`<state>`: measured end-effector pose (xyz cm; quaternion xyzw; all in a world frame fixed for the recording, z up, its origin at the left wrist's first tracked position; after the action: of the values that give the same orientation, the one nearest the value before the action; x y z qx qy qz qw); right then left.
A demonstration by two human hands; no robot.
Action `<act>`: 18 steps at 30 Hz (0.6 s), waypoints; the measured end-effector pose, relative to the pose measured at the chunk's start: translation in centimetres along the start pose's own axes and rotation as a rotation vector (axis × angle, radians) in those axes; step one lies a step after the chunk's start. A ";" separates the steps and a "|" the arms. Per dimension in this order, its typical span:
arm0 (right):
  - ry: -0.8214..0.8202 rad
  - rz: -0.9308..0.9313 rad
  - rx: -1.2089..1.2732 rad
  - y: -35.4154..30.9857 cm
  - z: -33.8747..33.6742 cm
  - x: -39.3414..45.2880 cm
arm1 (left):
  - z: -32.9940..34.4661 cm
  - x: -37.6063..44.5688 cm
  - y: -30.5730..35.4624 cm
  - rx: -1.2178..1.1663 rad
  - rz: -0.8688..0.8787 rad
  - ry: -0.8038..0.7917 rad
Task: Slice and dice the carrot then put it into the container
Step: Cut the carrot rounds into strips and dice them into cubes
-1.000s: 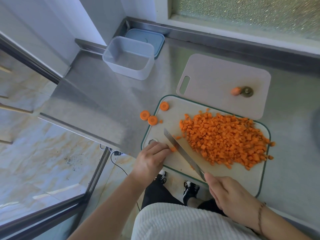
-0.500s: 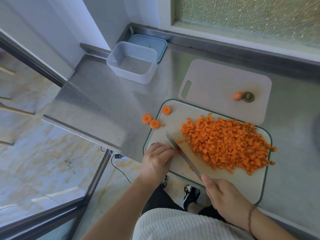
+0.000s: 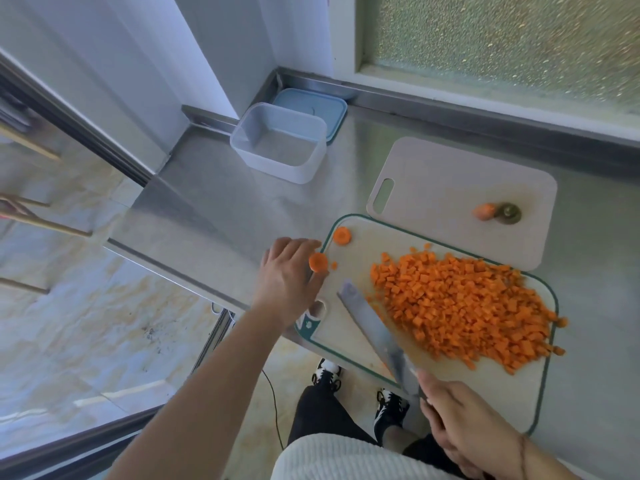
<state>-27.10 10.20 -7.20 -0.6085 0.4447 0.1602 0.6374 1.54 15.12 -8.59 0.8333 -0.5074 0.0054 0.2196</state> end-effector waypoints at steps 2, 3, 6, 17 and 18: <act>0.010 0.097 0.091 0.2 -0.8 -0.1 | 0.3 0.9 0.6 0.060 0.061 -0.096; 0.017 0.143 0.140 0.4 -1.2 -0.1 | 0.2 1.1 0.8 0.072 0.100 -0.097; 0.003 0.165 0.182 0.3 -1.5 -0.3 | -0.1 1.1 0.9 0.073 0.159 -0.032; 0.024 -0.083 -0.214 0.0 -1.9 -1.2 | 2.8 -7.8 8.4 -0.268 0.244 0.004; 0.033 -0.076 -0.222 0.3 -2.1 -1.3 | 2.9 -7.9 8.5 -0.283 0.233 0.024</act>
<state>-28.82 8.75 -6.13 -0.6943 0.4115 0.1741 0.5642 -10.15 17.39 -9.93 0.7297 -0.5933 -0.0307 0.3386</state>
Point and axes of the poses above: each hand's wrist, its own x-axis towards the middle knuckle, its own z-axis out of the palm, y = z × x, the point moved 6 cm from there along x, towards the middle knuckle
